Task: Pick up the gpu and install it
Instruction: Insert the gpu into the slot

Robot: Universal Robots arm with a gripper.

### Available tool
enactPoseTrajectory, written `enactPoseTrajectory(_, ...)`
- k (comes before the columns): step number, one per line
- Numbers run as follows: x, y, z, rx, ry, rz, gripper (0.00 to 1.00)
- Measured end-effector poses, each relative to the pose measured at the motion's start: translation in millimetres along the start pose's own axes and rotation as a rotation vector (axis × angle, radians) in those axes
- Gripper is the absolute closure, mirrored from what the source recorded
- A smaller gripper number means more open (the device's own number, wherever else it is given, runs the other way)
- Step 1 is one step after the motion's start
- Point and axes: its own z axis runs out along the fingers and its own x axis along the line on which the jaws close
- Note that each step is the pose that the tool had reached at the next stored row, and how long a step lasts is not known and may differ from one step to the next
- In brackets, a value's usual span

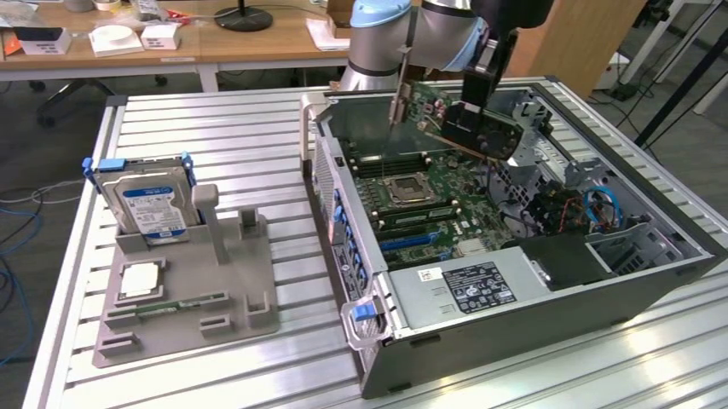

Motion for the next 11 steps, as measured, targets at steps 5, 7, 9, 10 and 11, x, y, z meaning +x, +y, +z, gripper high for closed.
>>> enactPoseTrajectory(5, -0.2, 0.3, 0.3, -0.0001, -0.0010, -0.041, 0.74)
enactPoseTrajectory(7, -0.4, 0.4, 0.5, -0.0001, -0.0014, -0.058, 0.74)
enactPoseTrajectory(9, -0.4, 0.5, 0.7, -0.0002, -0.0019, -0.075, 0.74)
enactPoseTrajectory(10, -0.5, 0.5, 0.8, -0.0002, -0.0021, -0.084, 0.74)
enactPoseTrajectory(11, -0.5, 0.5, 0.9, -0.0002, -0.0023, -0.092, 0.74)
